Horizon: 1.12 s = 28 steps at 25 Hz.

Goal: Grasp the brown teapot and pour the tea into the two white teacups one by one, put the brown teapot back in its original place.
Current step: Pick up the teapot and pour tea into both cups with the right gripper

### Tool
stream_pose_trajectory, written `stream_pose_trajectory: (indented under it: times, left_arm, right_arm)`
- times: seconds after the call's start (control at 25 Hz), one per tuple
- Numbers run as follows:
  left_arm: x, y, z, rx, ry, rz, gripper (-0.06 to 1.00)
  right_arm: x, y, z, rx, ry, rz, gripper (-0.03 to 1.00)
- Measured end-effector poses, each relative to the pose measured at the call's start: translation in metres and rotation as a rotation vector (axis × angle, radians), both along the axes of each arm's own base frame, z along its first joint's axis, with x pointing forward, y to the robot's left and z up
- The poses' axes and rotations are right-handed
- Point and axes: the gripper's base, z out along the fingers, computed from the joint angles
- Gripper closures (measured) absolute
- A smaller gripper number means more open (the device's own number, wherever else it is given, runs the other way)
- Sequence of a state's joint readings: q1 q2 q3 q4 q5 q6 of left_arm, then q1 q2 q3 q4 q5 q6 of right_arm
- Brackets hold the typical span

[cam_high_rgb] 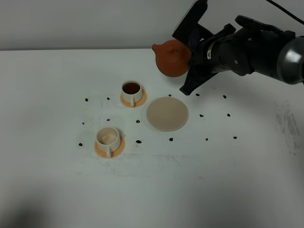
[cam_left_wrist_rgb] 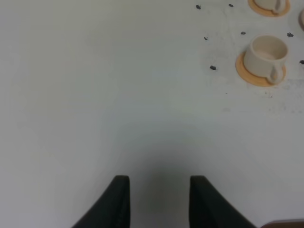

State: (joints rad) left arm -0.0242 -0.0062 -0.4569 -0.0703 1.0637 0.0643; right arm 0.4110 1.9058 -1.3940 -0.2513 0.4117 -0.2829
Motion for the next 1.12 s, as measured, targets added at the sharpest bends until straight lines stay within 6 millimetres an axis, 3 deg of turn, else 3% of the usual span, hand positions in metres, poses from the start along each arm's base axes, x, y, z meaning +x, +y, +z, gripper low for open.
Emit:
stream_pose_trajectory:
  times: [0.28,0.52,0.8,1.12]
  left_arm:
    - [0.000,0.000,0.000,0.000,0.000,0.000,0.65]
    - [0.000,0.000,0.000,0.001,0.000,0.000,0.65]
    - [0.000,0.000,0.000,0.001,0.000,0.000,0.65]
    - [0.000,0.000,0.000,0.001,0.000,0.000,0.65]
  right_arm:
    - [-0.049,0.009,0.011,0.065,0.021,0.003,0.88]
    - [-0.077,0.019,-0.010,0.019,0.086,0.058,0.88]
    - [-0.096,0.035,-0.018,-0.042,0.075,0.128,0.88]
    - [-0.101,0.050,-0.021,-0.089,0.017,0.161,0.88]
